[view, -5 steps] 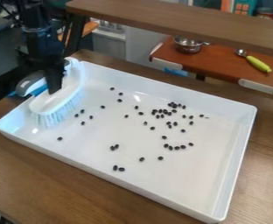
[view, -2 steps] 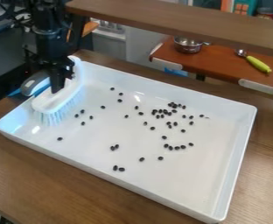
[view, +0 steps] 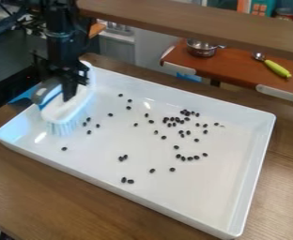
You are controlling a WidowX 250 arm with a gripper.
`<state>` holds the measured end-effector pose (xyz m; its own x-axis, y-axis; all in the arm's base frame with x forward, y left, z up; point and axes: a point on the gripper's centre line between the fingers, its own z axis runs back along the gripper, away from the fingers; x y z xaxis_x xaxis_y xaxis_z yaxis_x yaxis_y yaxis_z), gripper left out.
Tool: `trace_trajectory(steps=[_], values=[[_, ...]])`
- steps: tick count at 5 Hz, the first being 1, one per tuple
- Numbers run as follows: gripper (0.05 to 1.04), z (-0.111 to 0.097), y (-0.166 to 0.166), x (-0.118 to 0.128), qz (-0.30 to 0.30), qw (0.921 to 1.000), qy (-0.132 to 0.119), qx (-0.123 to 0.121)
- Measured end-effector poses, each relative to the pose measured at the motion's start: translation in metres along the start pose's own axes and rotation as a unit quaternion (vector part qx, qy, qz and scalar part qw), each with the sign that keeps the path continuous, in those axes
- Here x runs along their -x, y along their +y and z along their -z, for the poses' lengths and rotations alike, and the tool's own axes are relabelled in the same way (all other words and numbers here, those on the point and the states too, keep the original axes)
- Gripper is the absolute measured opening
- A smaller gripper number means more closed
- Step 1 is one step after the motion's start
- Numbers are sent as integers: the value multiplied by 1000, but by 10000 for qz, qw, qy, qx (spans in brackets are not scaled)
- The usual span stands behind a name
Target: Sweep into pile
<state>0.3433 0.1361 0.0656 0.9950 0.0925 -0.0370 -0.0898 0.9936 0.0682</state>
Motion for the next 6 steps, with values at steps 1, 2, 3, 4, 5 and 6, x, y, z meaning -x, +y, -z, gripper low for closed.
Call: trace_trajectory(steps=[1,2,3,4,5,6], values=[[484,-5,-37,5,106,9986,376,366],[484,-10,-64,8,121,9965,600,565],[484,-7,-90,5,111,9956,680,640],[484,-8,-124,3,185,9954,620,703],[484,-8,-162,9,328,9947,589,777],[484,-11,-199,16,421,9932,620,887]])
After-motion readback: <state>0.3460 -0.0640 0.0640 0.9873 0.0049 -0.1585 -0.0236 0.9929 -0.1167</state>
